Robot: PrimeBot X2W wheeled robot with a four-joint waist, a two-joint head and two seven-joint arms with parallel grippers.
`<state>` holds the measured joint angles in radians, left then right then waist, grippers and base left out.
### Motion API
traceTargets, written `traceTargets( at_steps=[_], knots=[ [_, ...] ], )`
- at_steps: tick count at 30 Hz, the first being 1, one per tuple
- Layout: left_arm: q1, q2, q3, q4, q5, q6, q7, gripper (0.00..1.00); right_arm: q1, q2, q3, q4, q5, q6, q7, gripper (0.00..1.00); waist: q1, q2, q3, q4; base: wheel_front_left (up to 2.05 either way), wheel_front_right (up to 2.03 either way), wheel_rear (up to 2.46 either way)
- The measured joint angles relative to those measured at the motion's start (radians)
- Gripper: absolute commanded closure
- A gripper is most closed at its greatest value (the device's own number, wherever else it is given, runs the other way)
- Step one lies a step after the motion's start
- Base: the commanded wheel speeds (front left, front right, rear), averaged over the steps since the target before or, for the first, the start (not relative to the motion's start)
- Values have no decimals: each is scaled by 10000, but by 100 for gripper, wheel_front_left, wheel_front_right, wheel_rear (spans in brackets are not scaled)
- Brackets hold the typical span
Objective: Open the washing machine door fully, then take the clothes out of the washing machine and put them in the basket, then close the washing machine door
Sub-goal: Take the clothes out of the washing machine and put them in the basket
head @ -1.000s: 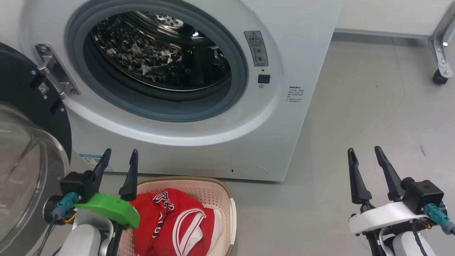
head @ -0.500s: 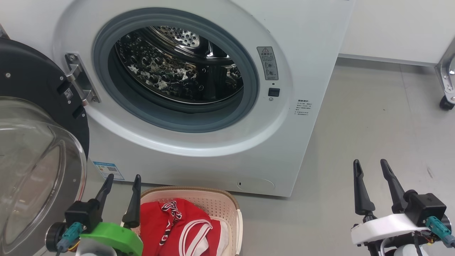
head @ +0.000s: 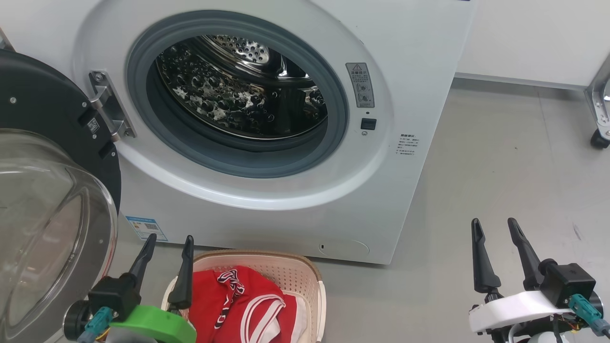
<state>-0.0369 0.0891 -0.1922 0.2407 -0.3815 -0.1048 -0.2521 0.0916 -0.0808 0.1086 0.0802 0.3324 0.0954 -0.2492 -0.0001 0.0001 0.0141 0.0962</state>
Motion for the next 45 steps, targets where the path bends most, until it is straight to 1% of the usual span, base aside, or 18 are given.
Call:
traceTargets(
  at_steps=[22, 25, 45],
  knots=[
    [482, -77, 92, -660, 215, -2, 0, 0, 59, -8, 88, -56, -13, 8, 0, 0, 0, 0, 3, -66, 0, 0, 0],
    [527, -94, 109, -725, 240, -2, 0, 0, 63, -8, 90, -67, -13, 79, 0, 0, 0, 0, 27, -61, 0, 0, 0],
    [634, -136, 261, -813, 311, -2, 0, 0, 81, -8, 84, -73, -15, 81, 0, 0, 0, 0, 79, -32, -1, 1, 0]
  ],
)
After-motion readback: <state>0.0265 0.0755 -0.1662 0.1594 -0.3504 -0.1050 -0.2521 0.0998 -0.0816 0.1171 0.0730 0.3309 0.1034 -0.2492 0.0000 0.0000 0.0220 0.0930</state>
